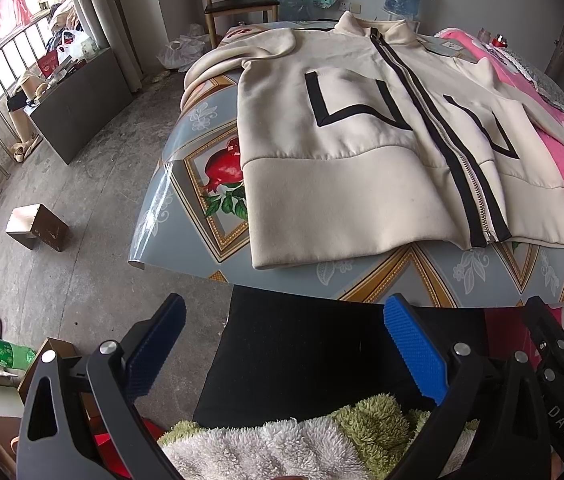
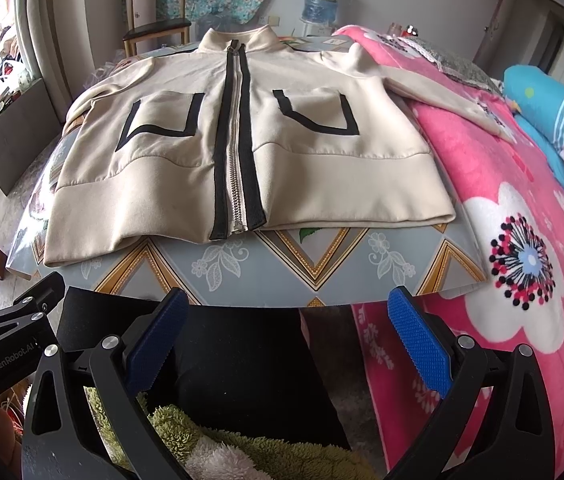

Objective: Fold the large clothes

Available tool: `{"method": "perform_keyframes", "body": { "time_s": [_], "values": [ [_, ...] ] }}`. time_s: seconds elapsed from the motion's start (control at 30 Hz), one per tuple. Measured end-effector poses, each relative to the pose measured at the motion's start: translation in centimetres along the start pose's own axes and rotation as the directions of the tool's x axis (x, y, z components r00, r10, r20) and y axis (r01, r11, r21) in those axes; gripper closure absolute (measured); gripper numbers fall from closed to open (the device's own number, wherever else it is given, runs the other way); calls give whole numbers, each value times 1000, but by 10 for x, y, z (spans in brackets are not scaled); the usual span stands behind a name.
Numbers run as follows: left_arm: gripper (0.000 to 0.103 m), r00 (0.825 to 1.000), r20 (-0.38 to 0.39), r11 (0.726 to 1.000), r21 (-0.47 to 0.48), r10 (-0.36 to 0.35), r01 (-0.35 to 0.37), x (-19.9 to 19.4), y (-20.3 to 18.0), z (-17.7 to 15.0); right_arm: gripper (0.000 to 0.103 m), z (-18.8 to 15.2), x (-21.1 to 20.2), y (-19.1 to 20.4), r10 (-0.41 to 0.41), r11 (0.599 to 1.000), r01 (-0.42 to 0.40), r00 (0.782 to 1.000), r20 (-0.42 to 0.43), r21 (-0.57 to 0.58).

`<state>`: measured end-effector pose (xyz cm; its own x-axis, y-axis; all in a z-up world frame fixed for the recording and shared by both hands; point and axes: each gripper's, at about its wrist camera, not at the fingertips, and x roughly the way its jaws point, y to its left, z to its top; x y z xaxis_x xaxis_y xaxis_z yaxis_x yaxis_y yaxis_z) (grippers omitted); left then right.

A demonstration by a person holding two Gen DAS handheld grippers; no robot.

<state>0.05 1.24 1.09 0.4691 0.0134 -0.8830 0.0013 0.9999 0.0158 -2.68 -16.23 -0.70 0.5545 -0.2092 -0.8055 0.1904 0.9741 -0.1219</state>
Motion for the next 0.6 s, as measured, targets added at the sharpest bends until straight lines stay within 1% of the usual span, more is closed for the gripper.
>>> {"method": "perform_keyframes", "body": {
  "time_s": [0.6],
  "values": [
    [5, 1000, 1, 1000, 1, 2, -2, 0, 0, 0, 6, 1, 0, -2, 3, 1000, -3, 1000, 1, 2]
  ]
}}
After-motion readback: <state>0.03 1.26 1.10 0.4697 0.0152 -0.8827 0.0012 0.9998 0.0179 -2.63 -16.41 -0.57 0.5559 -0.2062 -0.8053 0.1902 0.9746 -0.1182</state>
